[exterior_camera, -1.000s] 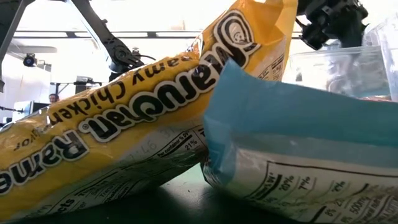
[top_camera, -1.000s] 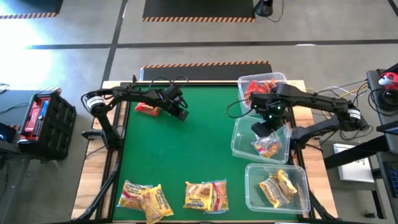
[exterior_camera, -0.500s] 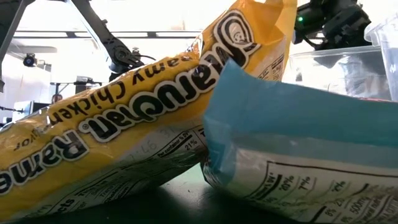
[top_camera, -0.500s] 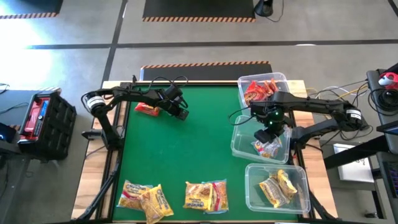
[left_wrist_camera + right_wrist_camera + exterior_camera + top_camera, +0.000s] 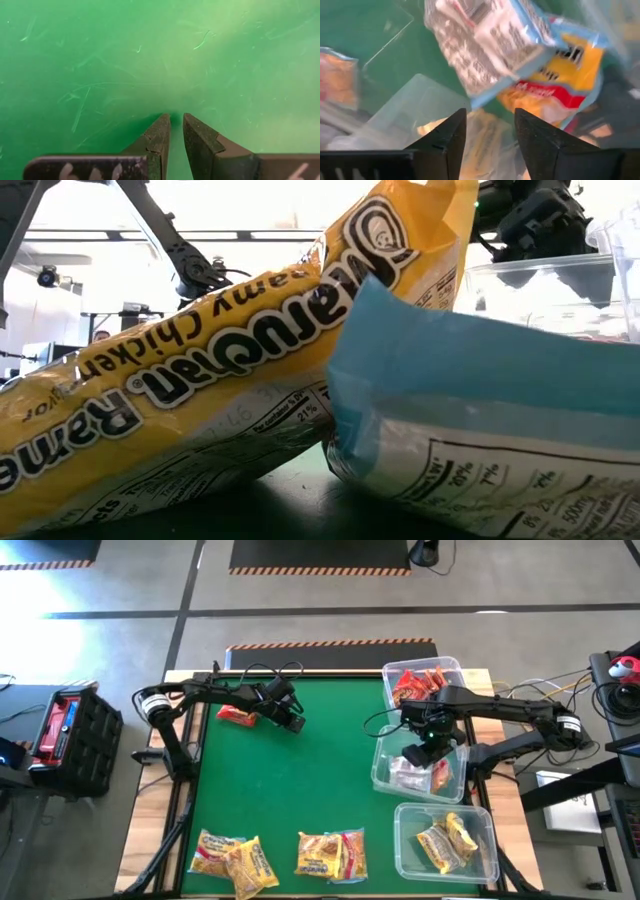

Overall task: Sort Maruchan noodles
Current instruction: Put the top middle blue noodle pack into the middle transparent bin, then put the bottom right yellow noodle pack into the bottom transparent bin

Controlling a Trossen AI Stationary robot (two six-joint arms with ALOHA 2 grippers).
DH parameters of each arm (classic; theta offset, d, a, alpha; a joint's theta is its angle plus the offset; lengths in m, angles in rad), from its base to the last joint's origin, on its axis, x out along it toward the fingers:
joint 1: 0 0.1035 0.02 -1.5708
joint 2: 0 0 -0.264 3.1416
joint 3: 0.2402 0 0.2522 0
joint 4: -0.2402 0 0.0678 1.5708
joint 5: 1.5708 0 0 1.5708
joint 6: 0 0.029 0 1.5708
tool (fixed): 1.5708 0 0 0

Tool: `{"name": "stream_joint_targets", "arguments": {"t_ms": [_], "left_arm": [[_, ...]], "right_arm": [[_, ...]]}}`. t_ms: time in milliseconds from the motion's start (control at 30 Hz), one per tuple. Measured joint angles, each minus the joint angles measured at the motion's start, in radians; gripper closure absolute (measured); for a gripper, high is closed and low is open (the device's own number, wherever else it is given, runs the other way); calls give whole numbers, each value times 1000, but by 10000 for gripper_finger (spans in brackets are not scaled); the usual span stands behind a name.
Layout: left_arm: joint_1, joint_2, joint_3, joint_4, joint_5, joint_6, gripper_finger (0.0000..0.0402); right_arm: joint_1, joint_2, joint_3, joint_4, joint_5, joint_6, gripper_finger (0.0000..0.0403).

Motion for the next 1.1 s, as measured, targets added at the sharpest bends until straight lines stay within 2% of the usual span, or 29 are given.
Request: {"name": "stream_joint_targets", "arguments": {"t_ms": [133, 233, 333, 500, 600, 700, 867, 1000, 1100], "left_arm": [[0, 0, 0, 15, 0, 1, 361], [0, 2, 0, 37, -1, 0, 361], [-1, 3, -1, 69, -6, -1, 361], [0, 3, -1, 144, -10, -47, 361], [-2, 3, -1, 178, 30, -125, 361], [-20, 3, -1, 208, 80, -184, 361], [-114, 0, 25, 212, 72, -315, 361], [-196, 0, 63, 211, 18, -373, 361], [-243, -2, 91, 164, -54, -437, 361]], "right_arm": [[2, 0, 57, 1, -50, 113, 242], [29, -7, 146, 27, 15, 160, 245], [73, -21, 236, 125, 222, 140, 251], [154, -38, 299, 407, 718, 38, 259], [169, -33, 302, 606, 892, -98, 262], [167, -22, 295, 788, 940, -258, 261], [169, 9, 293, 986, 948, -434, 260], [167, 24, 293, 1030, 951, -541, 254], [162, 31, 293, 1017, 947, -552, 247]]}}
